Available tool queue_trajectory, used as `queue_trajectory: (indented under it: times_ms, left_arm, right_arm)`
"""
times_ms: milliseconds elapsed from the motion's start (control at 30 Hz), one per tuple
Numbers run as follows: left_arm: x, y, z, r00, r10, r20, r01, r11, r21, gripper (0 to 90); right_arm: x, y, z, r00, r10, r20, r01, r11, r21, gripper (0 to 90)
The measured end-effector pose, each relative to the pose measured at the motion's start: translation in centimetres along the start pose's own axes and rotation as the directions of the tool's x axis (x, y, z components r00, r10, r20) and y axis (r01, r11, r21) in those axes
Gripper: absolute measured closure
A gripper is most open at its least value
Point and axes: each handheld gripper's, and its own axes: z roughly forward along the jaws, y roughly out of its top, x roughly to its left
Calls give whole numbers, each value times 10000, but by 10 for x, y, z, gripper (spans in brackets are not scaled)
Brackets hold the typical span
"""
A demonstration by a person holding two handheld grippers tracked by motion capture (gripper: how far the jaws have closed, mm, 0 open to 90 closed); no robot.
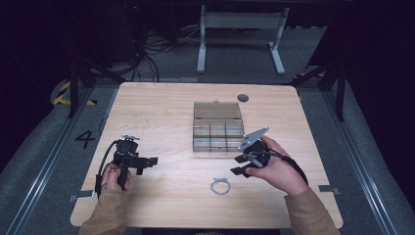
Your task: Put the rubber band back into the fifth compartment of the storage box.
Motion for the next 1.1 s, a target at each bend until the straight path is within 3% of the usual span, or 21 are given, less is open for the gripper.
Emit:
queue_trajectory:
  times_ms: [300, 567, 900, 1100]
  left_arm:
    - [0, 0, 1, 10000, -12, -13, 12, 10000, 93, 158]
    - [0, 0, 3, 10000, 8, -41, -7, 9999, 137, 159]
    - [0, 1, 4, 10000, 0, -64, 1, 9998, 174, 159]
    - [0, 1, 4, 10000, -13, -76, 15, 9998, 190, 159]
  right_arm:
    - [6, 4, 11, 9997, -156, -175, 156, 9999, -28, 549]
    - [11, 8, 24, 9981, -587, -200, 588, 9983, 31, 545]
    - [12, 8, 38, 9981, -514, -347, 521, 9985, 172, 542]
    - [10, 3, 56, 9986, -400, -350, 421, 9972, 613, 544]
